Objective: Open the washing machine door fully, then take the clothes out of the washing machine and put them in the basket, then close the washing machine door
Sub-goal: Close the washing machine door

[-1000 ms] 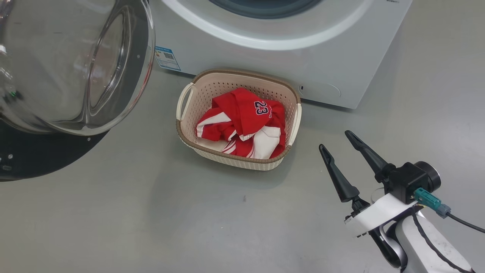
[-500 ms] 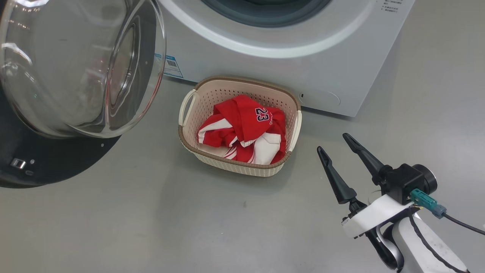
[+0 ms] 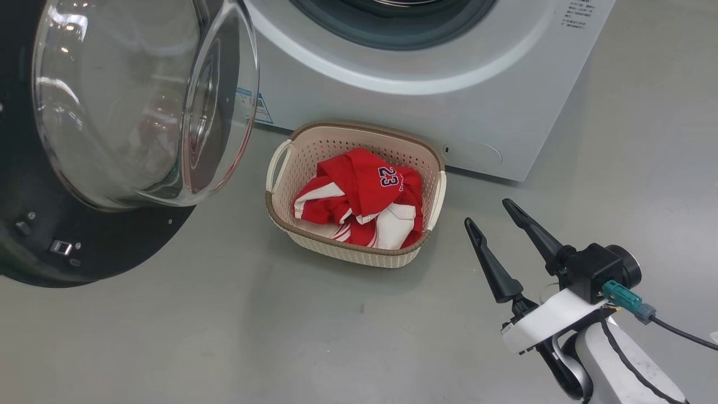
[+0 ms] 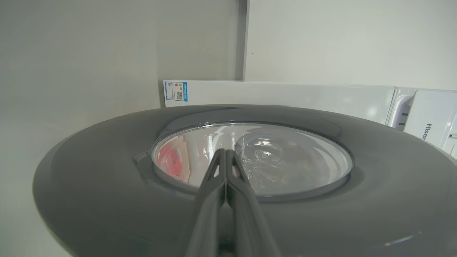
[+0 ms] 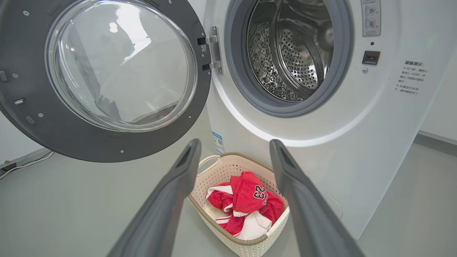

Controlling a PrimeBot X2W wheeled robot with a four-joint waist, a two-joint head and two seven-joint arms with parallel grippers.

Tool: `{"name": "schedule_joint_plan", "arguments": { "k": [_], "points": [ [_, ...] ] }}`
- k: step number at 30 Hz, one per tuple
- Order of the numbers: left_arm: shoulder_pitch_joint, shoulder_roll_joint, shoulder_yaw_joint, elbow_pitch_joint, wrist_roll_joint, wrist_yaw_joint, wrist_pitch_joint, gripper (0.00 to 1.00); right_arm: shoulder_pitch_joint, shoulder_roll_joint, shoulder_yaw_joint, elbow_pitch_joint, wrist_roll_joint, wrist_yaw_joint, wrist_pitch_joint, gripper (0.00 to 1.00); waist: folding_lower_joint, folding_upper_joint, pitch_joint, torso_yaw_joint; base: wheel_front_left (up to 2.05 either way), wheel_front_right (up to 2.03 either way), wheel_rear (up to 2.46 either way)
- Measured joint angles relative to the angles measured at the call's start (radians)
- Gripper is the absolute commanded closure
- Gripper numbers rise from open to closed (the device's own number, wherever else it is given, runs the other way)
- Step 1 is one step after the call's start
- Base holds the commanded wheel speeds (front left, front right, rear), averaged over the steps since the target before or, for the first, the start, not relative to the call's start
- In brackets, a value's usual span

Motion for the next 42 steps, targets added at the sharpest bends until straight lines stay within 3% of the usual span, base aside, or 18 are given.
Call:
{"name": "schedule_joint_plan", "arguments": {
  "k": [17,32,42],
  "points": [
    [0.078,-0.094,-0.057,-0.106,-0.050,-0.070,0.169,1.00,0.000,0.017,-0.011,0.002,0.000,0.000,0.000,0.00,0.0000,0.0000,-0.012,-0.002,0.00,0.00,0.00],
    [0.157,-0.187,-0.085,-0.213,-0.101,-0.079,0.277,1.00,0.001,0.027,-0.014,0.007,0.001,0.000,0.000,0.00,0.0000,0.0000,-0.030,0.001,0.00,0.00,0.00],
    [0.210,-0.216,-0.110,-0.308,-0.103,-0.101,0.304,1.00,0.015,0.030,-0.008,0.014,0.001,0.000,0.000,0.00,0.0000,0.0000,-0.038,0.003,0.00,0.00,0.00]
  ]
}}
